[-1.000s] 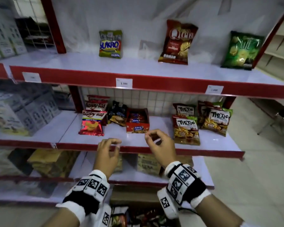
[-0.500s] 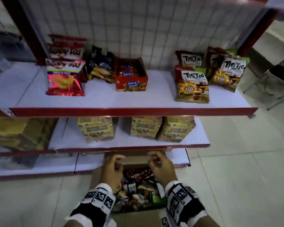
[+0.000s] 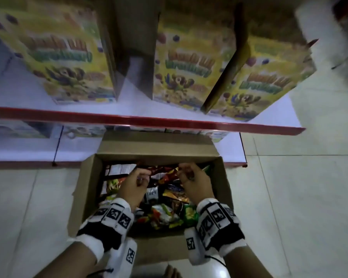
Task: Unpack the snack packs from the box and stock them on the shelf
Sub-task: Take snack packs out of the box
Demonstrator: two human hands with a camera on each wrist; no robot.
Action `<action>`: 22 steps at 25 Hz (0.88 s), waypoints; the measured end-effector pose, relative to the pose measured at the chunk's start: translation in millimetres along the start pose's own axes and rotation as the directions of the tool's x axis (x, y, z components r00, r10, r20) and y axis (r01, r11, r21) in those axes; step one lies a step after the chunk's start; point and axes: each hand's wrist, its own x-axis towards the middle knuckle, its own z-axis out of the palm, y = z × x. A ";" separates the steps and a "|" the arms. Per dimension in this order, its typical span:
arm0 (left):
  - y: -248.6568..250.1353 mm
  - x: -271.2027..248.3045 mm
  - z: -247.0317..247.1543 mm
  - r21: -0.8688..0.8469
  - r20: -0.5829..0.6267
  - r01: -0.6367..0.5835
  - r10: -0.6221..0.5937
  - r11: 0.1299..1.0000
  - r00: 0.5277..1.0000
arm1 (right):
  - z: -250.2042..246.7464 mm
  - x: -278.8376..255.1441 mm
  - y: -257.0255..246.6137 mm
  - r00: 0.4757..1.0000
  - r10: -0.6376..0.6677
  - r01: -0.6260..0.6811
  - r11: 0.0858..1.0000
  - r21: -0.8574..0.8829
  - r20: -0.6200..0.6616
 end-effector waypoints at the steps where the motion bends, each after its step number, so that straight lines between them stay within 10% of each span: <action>1: -12.4 13.5 7.2 0.012 0.027 -0.033 0.033 0.999 0.999 | 10.6 9.6 13.9 1.000 0.005 -0.005 1.000 0.029 -0.020; 6: -54.6 78.3 35.4 0.256 0.162 -0.199 0.161 0.946 0.974 | 46.3 57.9 58.0 0.992 -0.118 0.117 0.993 -0.021 -0.035; 13: -64.0 128.2 90.8 0.631 0.374 -0.248 -0.008 0.735 0.927 | 68.4 85.0 99.4 0.921 -0.374 0.340 0.908 -0.246 -0.110; 22: -57.7 92.0 87.3 0.474 0.420 -0.303 0.090 0.826 0.903 | 57.4 62.4 93.0 0.908 -0.357 0.283 0.908 -0.308 -0.219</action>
